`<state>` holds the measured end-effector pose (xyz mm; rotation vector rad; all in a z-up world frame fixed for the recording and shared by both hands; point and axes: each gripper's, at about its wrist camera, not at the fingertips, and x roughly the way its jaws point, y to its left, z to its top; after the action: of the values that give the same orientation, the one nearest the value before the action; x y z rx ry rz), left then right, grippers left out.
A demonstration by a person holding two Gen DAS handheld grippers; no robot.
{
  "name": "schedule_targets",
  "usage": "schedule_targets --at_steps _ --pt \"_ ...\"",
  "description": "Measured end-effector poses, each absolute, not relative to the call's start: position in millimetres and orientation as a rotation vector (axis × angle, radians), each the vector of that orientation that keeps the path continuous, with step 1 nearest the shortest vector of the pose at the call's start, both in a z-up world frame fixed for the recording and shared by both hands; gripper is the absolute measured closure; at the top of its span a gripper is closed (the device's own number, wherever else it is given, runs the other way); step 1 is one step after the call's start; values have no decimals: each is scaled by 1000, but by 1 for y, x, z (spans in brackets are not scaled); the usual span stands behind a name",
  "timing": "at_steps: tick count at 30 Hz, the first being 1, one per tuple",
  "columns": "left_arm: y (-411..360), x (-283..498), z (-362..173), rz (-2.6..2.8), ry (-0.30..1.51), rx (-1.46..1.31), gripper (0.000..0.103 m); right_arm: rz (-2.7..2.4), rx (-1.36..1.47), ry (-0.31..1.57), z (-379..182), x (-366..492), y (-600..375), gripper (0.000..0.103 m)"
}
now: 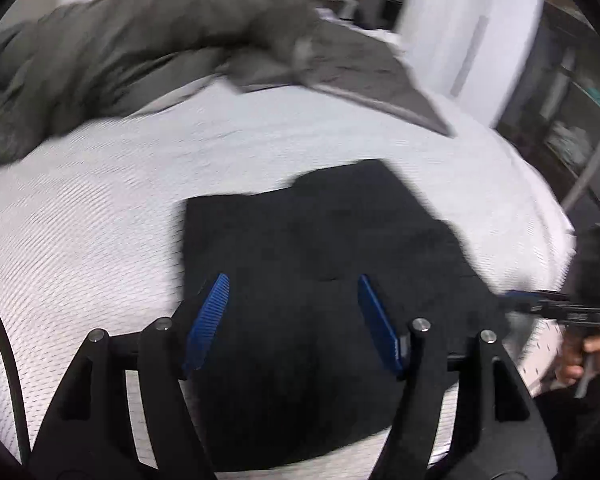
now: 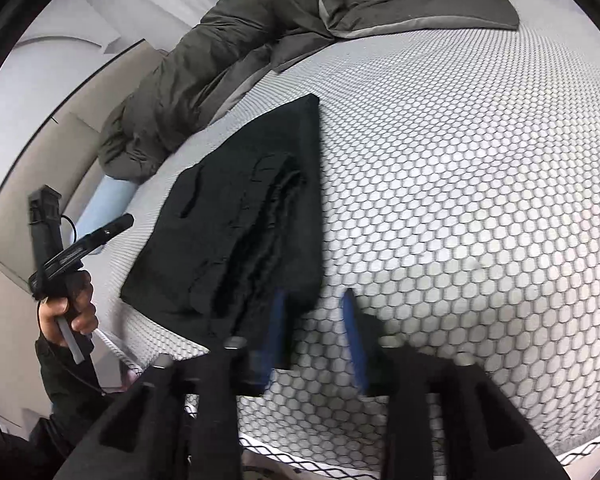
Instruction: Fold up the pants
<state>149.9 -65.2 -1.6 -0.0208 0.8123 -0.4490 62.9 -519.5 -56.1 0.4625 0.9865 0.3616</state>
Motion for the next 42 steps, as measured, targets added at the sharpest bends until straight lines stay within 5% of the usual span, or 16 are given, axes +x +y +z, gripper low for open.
schedule_targets --at_steps 10,17,21,23,29,31,33,34,42 --pt "-262 145 -30 -678 928 198 36 420 434 1025 -70 62 -493 59" --pt "-294 153 -63 -557 975 323 31 427 453 1018 -78 46 -510 59" --pt "-290 152 -69 -570 958 314 27 437 485 1007 -83 53 -514 101" --pt "-285 154 -73 -576 941 314 25 457 493 1000 -81 39 -514 101" --pt "-277 156 -70 -585 937 276 24 504 487 1006 -82 5 -514 101" --pt "-273 153 -61 -599 947 265 25 481 485 953 -66 -2 -521 94" --pt "-270 149 -55 -639 940 276 25 453 524 892 -55 -6 -537 72" --pt "-271 143 -55 -649 928 302 25 437 551 865 -51 -6 -543 70" --pt "-273 114 -62 -618 915 334 25 395 628 955 -72 30 -538 69"
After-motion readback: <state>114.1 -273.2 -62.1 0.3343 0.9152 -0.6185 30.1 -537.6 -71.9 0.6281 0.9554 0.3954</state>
